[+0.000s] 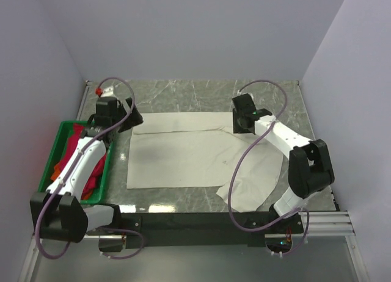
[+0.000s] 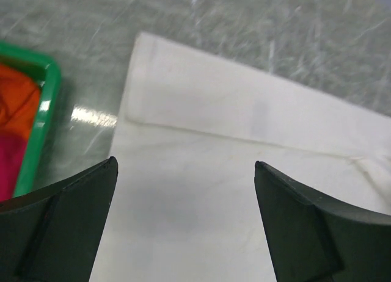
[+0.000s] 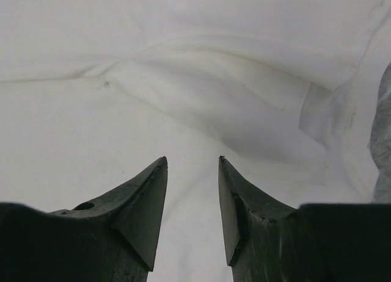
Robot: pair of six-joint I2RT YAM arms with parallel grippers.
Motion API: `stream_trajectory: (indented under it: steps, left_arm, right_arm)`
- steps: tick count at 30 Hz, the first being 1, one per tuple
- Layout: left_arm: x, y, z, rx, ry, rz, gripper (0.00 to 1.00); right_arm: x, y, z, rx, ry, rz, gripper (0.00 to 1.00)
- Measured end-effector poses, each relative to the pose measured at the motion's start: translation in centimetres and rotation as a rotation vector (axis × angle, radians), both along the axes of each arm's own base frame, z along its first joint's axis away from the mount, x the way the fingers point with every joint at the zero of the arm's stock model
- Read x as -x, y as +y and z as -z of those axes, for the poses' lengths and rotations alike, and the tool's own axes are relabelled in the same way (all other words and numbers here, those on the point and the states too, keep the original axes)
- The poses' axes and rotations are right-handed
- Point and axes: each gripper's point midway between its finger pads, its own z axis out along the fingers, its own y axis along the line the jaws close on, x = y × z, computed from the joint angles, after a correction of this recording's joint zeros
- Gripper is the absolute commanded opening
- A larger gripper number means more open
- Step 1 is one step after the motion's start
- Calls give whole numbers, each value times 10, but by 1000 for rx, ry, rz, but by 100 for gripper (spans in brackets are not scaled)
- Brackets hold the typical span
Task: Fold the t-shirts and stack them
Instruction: Fold the tshirt
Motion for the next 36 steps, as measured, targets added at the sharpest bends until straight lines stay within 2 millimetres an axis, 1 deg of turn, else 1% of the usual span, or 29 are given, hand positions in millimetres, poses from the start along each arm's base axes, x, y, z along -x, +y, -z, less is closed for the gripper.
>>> stream_trajectory:
  steps: [2,4,6,9,13,17,20,23,26,28,30,31,34,36]
  left_arm:
    - [18,8,16,-35,32,-14,98]
    - [28,14,28,-61,52,-32,98]
    - [36,20,34,-82,61,-46,98]
    - [39,22,39,-92,63,-53,98]
    - [37,24,37,-101,51,-58,98]
    - [37,27,37,-111,51,-71,97]
    - [37,29,38,-119,51,-78,97]
    - [37,29,38,-120,52,-79,97]
    - [37,29,38,-120,53,-79,97]
    - [37,29,38,-121,53,-81,97]
    - [37,30,38,-123,52,-84,97]
    - [37,30,39,-124,53,-85,97]
    - [37,30,40,-125,58,-85,97]
    - [36,30,42,-127,65,-84,97]
  right_arm:
    - [4,4,9,75,16,-44,46]
    - [4,6,15,132,25,-74,46]
    - [4,4,23,197,38,-92,46]
    - [5,-3,39,286,73,-106,46]
    - [6,-14,59,377,126,-117,45]
    - [4,-21,69,435,152,-125,43]
    - [2,-25,72,469,160,-125,42]
    - [-3,-25,72,485,156,-124,36]
    - [-6,-26,72,499,151,-124,33]
    - [-7,-27,73,508,152,-126,25]
    - [-7,-27,75,511,156,-129,20]
    - [-7,-27,76,514,159,-133,13]
    - [-9,-27,75,523,161,-146,0]
    - [-12,-26,73,524,155,-151,0]
